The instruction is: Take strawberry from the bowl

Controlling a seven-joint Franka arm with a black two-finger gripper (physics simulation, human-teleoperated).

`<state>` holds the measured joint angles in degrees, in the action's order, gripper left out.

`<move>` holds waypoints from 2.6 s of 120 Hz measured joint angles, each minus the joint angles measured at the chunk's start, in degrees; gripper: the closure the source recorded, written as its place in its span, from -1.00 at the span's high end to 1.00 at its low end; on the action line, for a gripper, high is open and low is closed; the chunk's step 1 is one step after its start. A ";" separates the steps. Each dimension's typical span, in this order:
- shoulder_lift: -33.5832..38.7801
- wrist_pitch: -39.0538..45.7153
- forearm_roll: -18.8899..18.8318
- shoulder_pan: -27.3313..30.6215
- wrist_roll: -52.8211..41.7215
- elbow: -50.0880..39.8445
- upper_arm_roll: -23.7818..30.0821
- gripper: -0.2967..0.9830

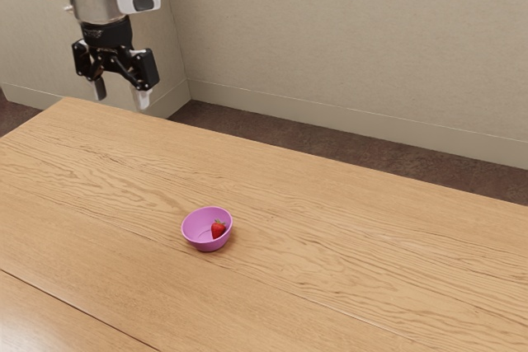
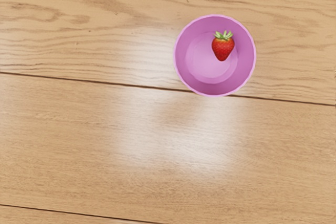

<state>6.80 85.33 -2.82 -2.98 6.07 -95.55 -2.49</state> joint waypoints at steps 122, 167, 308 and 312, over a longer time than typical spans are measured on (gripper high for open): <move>-6.58 34.52 -2.45 -2.09 1.25 -28.57 2.29 0.36; -12.52 46.31 -2.54 -6.47 -0.47 -28.80 2.32 0.16; -21.13 52.55 2.16 -1.50 -5.74 -24.89 1.96 -0.07; -21.16 52.56 2.17 -1.50 -5.80 -24.89 1.96 -0.07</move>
<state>-14.35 137.89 -0.65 -4.48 0.27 -120.43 -0.53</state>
